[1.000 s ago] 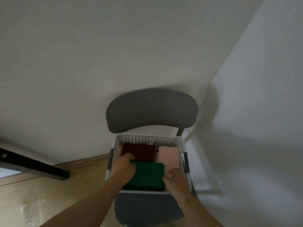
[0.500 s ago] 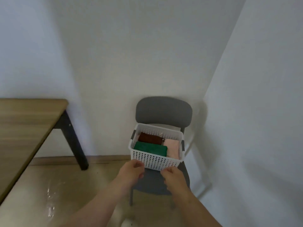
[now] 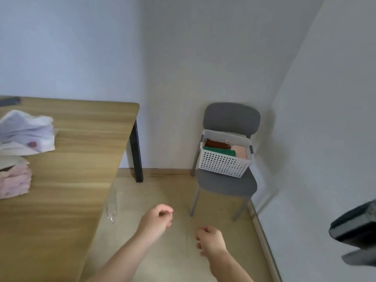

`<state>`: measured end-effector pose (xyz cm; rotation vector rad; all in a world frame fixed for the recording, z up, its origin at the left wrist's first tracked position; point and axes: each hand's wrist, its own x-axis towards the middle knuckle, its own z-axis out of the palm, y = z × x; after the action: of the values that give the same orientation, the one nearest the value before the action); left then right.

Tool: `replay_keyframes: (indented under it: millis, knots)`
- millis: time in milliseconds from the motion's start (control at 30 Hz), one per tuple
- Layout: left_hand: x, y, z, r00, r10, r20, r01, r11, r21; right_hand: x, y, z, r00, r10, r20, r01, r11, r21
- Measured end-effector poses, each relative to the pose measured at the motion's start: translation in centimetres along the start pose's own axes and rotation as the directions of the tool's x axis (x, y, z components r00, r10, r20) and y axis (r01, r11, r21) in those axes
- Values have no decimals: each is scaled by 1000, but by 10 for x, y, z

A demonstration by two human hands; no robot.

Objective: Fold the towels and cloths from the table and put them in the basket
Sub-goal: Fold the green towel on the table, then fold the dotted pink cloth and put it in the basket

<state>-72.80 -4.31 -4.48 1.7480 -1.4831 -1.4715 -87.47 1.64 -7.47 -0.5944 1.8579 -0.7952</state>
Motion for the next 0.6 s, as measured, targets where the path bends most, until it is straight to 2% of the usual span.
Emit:
replay_keyframes:
  millis: [167, 333, 500, 600]
  knots:
    - [-64, -70, -44, 997, -79, -25, 78, 997, -12, -79, 42, 49, 996, 66, 64, -67, 998, 6]
    - [-127, -112, -77, 994, -73, -79, 70, 997, -41, -134, 59, 84, 996, -1, 85, 5, 999, -44]
    - [-201, -150, -106, 986, -74, -151, 62, 995, -80, -205, 85, 118, 979, -82, 189, 91, 995, -40]
    - [-243, -172, -125, 987, -86, -135, 77, 995, -66, -244, 102, 135, 967, -82, 240, 91, 995, -28]
